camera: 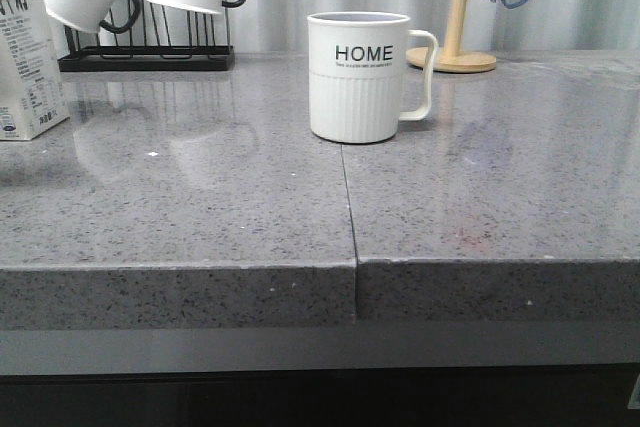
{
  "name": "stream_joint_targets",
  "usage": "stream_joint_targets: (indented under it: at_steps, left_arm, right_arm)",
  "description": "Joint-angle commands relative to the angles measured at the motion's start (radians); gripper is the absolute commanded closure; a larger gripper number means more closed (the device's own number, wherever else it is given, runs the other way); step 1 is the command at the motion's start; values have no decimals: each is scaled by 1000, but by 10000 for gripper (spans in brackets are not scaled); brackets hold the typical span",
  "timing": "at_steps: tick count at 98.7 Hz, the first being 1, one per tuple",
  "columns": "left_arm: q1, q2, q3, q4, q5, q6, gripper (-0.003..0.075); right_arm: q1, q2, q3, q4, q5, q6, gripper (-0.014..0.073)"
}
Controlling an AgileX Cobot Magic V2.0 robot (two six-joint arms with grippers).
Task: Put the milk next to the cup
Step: 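Reach the left gripper down to the Pascual milk carton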
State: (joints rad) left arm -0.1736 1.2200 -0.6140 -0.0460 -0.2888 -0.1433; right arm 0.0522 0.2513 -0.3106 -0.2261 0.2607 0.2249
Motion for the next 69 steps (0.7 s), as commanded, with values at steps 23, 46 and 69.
stream_joint_targets:
  at_steps: [23,46,69]
  left_arm:
    - [44,112,-110,-11,-169,2,64]
    - [46,192,-169,-8,-210,2,64]
    - [46,236,-204,-8,-220,2,147]
  right_arm:
    - [-8,5,-29,-16,-69,-5,662]
    - [-8,5,-29,-16,-69,-5,662]
    - [-8,5,-29,-16,-69,-5,662]
